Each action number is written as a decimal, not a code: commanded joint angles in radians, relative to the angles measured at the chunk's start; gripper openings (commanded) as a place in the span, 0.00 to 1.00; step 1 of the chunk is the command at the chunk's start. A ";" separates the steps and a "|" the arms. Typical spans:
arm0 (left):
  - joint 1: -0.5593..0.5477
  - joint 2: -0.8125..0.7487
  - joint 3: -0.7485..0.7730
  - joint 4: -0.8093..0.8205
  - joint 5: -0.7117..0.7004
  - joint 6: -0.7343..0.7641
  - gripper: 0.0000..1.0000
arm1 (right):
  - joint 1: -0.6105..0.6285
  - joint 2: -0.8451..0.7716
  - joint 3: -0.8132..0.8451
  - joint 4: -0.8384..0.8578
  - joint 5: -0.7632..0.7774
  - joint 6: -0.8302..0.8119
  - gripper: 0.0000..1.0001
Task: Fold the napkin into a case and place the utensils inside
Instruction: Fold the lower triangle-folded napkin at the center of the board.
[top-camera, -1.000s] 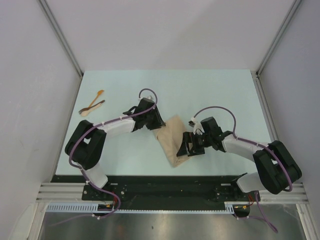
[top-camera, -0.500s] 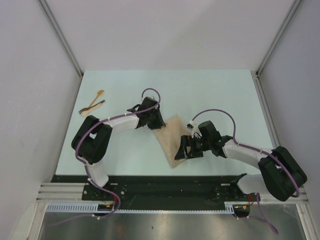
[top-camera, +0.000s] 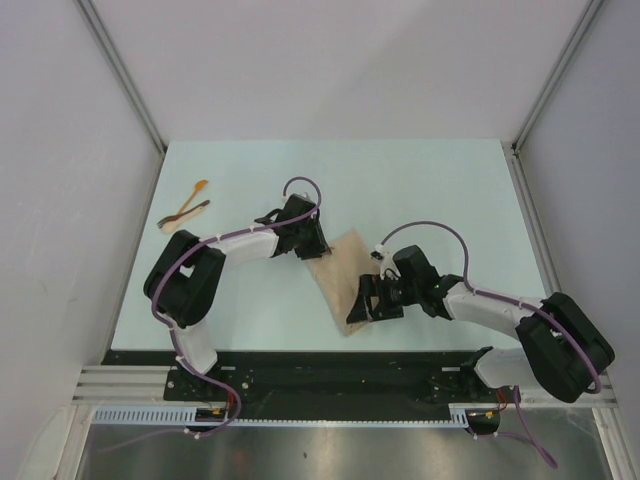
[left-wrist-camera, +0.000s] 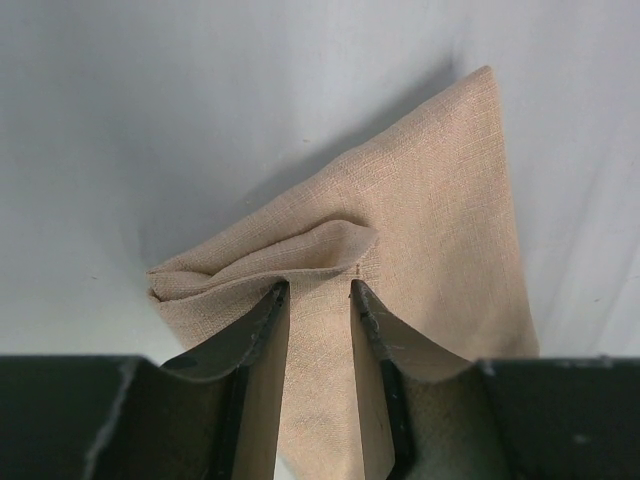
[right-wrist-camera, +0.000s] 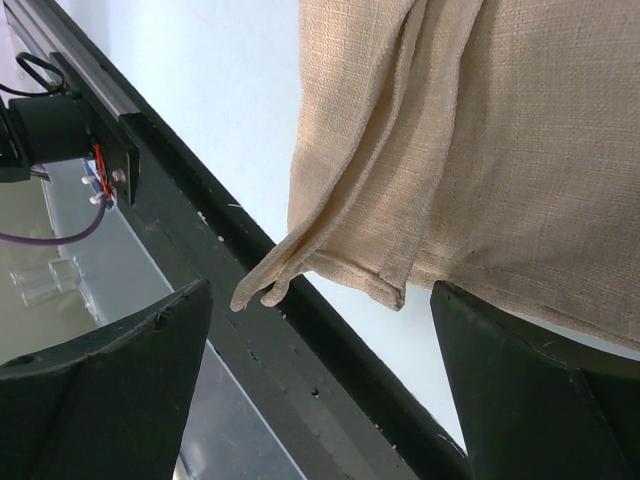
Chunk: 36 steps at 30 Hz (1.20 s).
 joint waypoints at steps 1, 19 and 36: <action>-0.007 -0.003 0.021 0.010 -0.017 0.010 0.35 | 0.018 0.024 0.002 0.038 0.019 0.003 0.93; -0.008 0.006 0.014 0.031 -0.035 -0.016 0.31 | -0.102 0.089 0.066 -0.008 -0.039 -0.129 0.14; -0.024 -0.060 0.007 0.002 -0.074 0.029 0.26 | -0.175 0.182 0.132 -0.048 -0.016 -0.232 0.00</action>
